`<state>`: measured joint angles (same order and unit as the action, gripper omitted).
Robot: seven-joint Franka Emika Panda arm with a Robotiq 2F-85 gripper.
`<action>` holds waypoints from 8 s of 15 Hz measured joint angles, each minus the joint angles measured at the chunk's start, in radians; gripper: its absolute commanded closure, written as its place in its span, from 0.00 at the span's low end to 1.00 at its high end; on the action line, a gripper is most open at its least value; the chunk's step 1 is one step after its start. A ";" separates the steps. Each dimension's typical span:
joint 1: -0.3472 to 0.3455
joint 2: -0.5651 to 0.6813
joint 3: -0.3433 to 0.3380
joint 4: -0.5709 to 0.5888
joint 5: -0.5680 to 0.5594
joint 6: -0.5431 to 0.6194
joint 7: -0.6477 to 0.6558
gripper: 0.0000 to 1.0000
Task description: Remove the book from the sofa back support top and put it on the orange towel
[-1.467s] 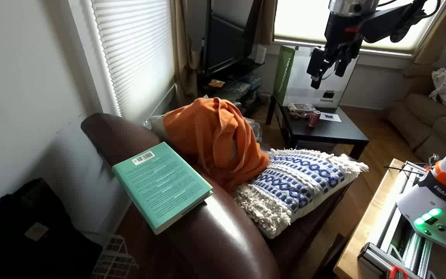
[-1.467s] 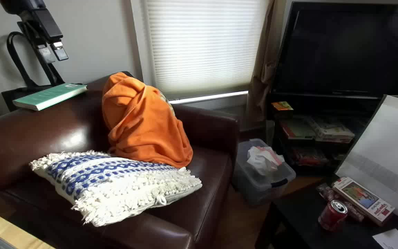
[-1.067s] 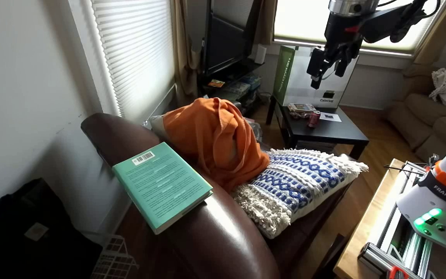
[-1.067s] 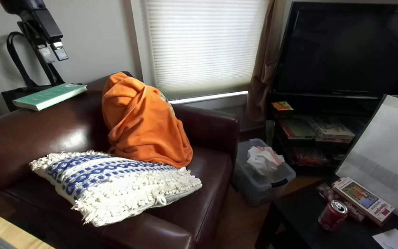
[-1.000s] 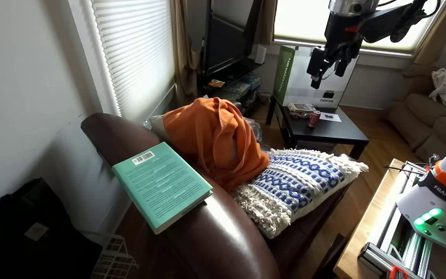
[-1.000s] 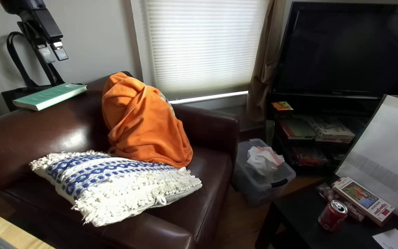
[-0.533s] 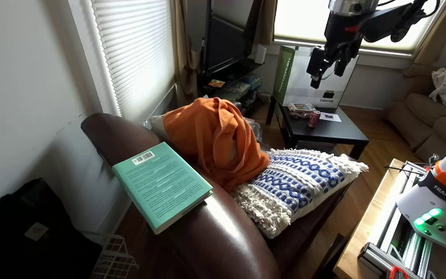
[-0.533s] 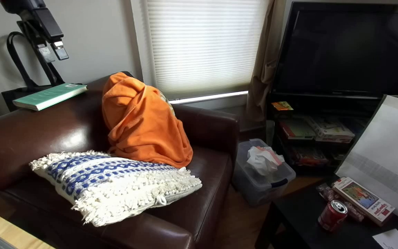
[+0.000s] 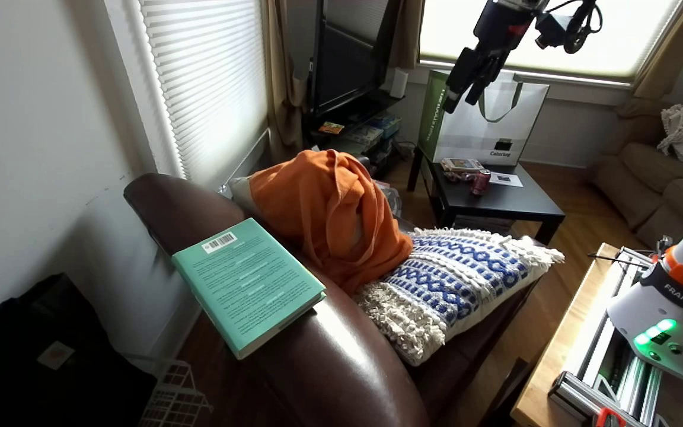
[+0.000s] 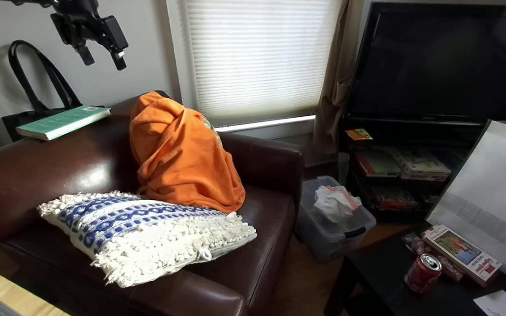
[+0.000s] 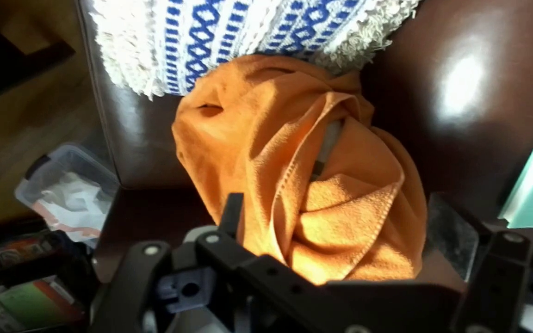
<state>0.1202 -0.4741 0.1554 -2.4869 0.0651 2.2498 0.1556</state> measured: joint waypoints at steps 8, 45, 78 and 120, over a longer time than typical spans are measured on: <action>0.139 0.314 -0.051 0.067 0.401 0.069 -0.373 0.00; 0.019 0.980 0.037 0.517 1.169 -0.186 -1.085 0.00; 0.125 1.256 0.062 0.724 1.440 -0.198 -1.244 0.11; -0.182 0.604 -0.240 -0.082 1.987 -0.398 -1.420 0.93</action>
<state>-0.0613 0.1298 -0.0847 -2.5689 2.0518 1.8519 -1.2648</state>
